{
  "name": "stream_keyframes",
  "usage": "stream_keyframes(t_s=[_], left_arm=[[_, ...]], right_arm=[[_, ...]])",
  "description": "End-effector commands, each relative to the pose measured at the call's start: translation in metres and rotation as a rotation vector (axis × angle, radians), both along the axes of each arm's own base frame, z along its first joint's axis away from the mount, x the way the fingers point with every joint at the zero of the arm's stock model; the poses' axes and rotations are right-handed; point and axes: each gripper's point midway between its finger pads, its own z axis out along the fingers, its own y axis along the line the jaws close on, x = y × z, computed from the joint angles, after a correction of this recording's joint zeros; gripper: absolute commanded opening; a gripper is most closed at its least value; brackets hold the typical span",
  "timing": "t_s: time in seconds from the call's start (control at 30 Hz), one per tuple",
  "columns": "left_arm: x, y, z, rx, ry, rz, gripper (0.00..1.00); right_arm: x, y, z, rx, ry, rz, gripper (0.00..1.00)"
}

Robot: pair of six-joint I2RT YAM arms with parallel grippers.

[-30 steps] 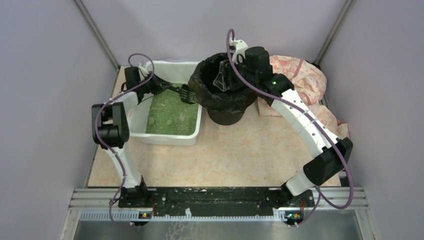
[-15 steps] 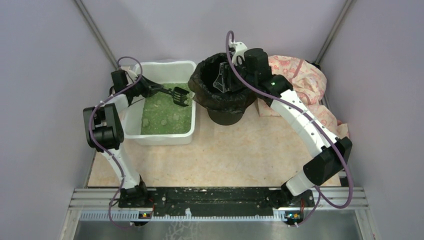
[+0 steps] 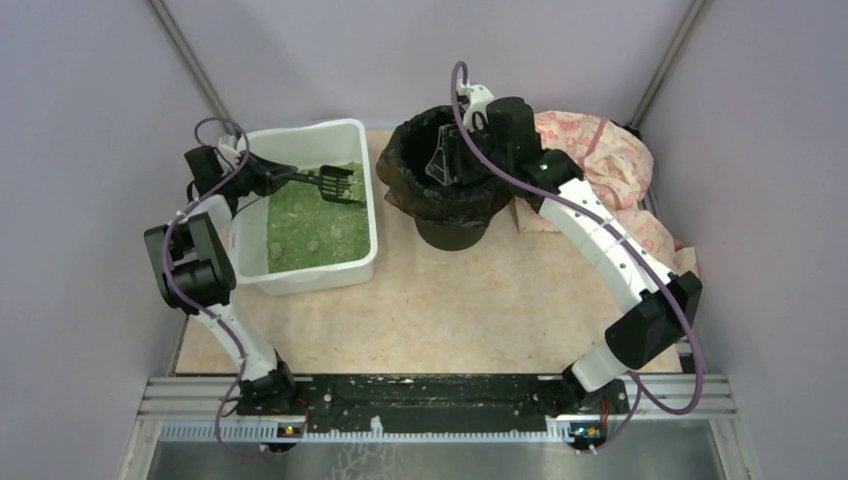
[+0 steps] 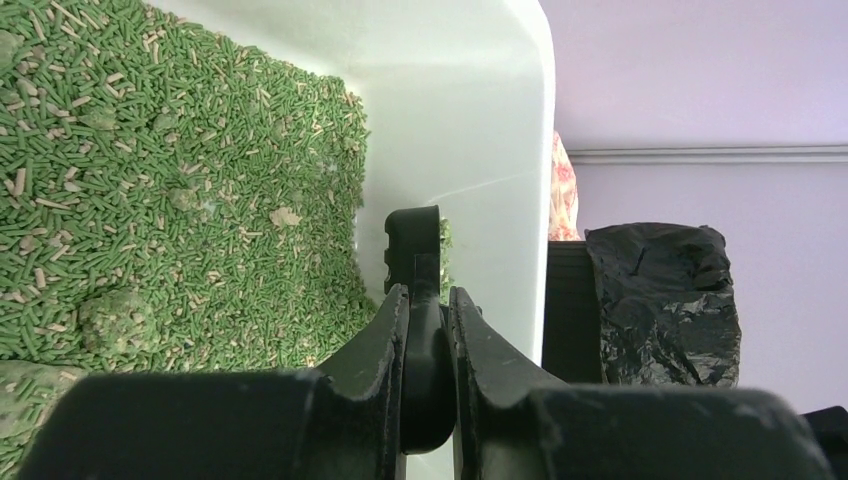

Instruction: Clean the litter box

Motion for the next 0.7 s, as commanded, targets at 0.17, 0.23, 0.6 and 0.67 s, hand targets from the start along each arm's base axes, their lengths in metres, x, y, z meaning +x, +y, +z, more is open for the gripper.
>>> stream_keyframes(t_s=[0.17,0.23,0.6,0.67], left_arm=[[-0.005,0.021,0.028,0.064,-0.071,-0.014,0.0],[-0.007,0.023,0.027,0.075,-0.07,-0.007,0.0],[-0.016,0.071,0.038,-0.026,-0.114,0.104,0.0],[-0.015,0.074,0.039,-0.016,-0.107,0.099,0.0]], right_arm=[[0.011,0.005,0.024,0.058,-0.057,-0.016,0.5],[0.012,0.006,0.025,0.06,-0.058,-0.013,0.5],[0.016,0.009,0.035,0.06,-0.075,-0.005,0.5],[0.016,0.01,0.035,0.059,-0.073,0.0,0.5]])
